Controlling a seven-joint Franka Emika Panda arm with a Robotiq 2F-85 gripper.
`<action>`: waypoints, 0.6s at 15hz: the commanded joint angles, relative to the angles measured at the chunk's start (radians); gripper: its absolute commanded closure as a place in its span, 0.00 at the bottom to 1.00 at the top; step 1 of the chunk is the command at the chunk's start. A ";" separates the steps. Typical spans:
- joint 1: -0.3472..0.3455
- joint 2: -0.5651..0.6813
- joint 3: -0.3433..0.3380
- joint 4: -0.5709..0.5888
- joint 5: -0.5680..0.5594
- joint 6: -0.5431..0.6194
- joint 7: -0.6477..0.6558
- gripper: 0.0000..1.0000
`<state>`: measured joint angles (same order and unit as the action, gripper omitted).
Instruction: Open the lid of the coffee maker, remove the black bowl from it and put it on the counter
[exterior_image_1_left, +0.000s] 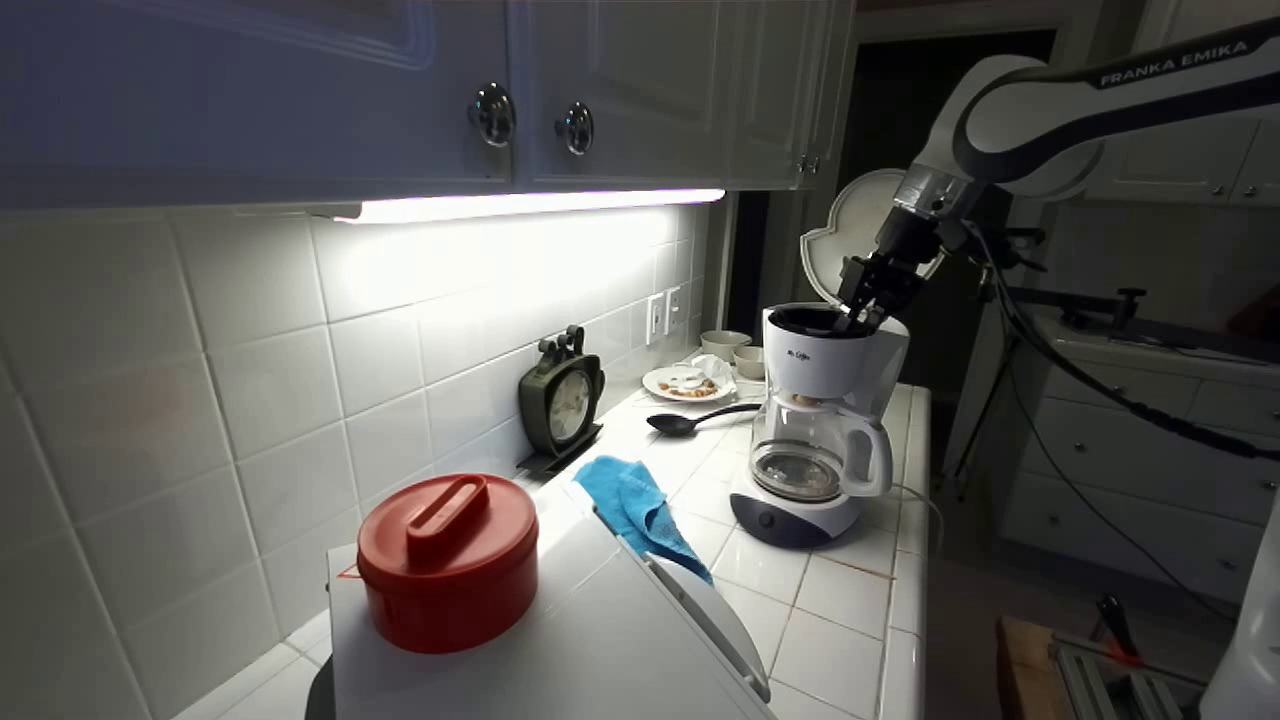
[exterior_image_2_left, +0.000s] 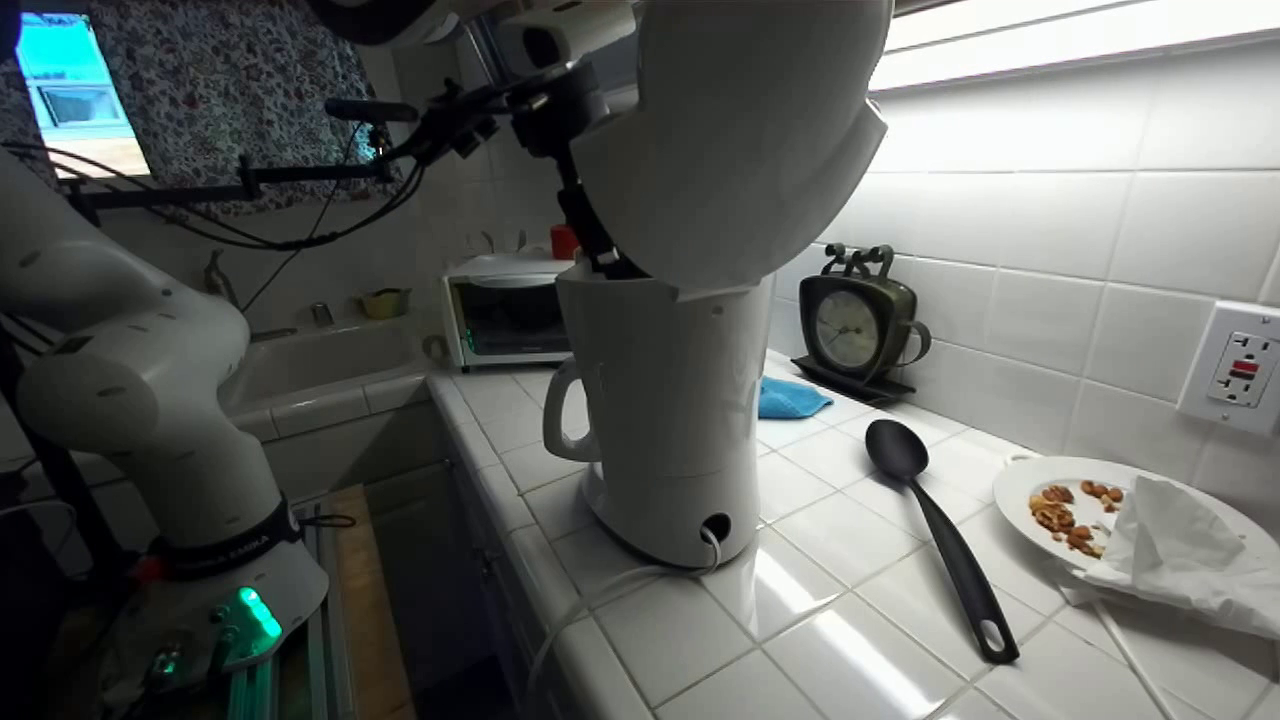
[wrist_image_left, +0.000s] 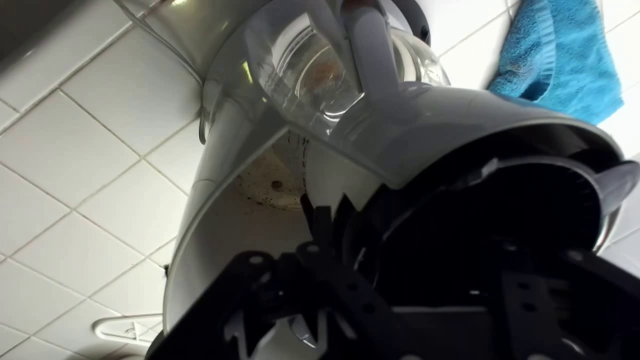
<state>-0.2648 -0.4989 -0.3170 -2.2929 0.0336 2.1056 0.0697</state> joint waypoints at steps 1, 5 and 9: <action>-0.015 0.019 0.016 0.037 0.017 -0.023 0.010 0.72; -0.022 0.010 0.023 0.051 0.011 -0.021 0.013 0.96; -0.026 -0.011 0.038 0.059 0.008 -0.013 0.024 0.97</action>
<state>-0.2798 -0.4942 -0.3021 -2.2518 0.0332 2.1056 0.0721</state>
